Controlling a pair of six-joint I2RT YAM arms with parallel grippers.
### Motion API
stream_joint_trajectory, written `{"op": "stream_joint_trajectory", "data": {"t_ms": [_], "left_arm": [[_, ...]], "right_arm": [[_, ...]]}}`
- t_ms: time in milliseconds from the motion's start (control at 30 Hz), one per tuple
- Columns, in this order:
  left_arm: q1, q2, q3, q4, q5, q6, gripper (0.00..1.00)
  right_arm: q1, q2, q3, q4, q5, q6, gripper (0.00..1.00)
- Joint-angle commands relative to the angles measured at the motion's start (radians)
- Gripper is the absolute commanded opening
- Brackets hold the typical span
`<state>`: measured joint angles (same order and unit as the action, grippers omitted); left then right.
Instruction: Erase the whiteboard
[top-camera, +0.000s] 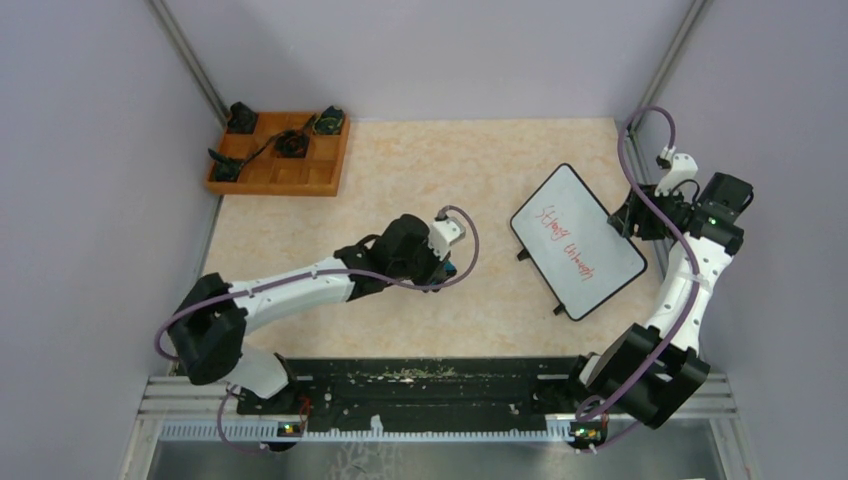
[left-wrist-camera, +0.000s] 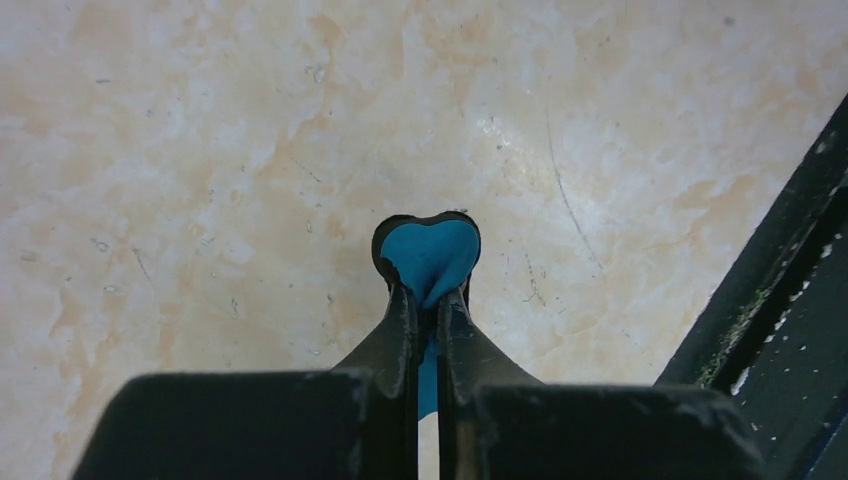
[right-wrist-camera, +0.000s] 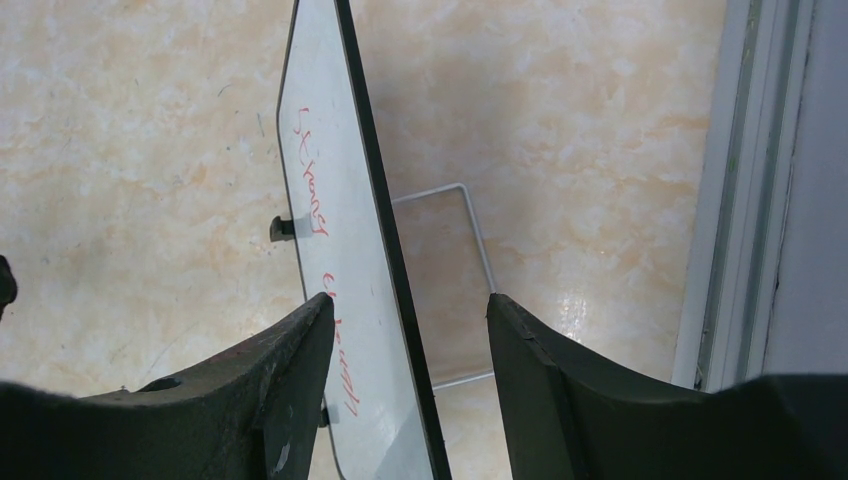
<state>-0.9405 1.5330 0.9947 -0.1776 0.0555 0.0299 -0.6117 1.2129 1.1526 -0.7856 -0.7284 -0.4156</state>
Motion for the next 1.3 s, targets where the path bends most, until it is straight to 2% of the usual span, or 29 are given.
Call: {"op": "stream_joint_trajectory", "data": {"t_ms": [0, 133, 233, 467, 633, 867, 1267], "left_arm": [[-0.005, -0.11, -0.104, 0.24, 0.0, -0.073, 0.0], [-0.005, -0.197, -0.236, 0.474, 0.021, -0.115, 0.0], [-0.006, -0.209, -0.289, 0.579, 0.022, -0.126, 0.0], [-0.014, -0.124, -0.261, 0.62, 0.064, -0.141, 0.0], [-0.027, -0.065, -0.251, 0.679, 0.08, -0.147, 0.0], [-0.034, -0.005, -0.203, 0.698, 0.102, -0.123, 0.0], [-0.037, 0.093, -0.083, 0.682, 0.12, -0.107, 0.0]], "right_arm": [[-0.003, -0.025, 0.033, 0.027, -0.019, 0.01, 0.58], [-0.006, -0.024, 0.057, 0.018, -0.018, 0.019, 0.58], [-0.018, -0.011, 0.11, -0.014, -0.033, 0.016, 0.58], [-0.085, 0.102, 0.395, -0.256, -0.126, -0.066, 0.58], [-0.149, 0.176, 0.537, -0.482, -0.166, -0.226, 0.58], [-0.273, 0.189, 0.485, -0.709, -0.197, -0.499, 0.57], [-0.318, 0.054, 0.186, -0.699, -0.182, -0.678, 0.5]]}}
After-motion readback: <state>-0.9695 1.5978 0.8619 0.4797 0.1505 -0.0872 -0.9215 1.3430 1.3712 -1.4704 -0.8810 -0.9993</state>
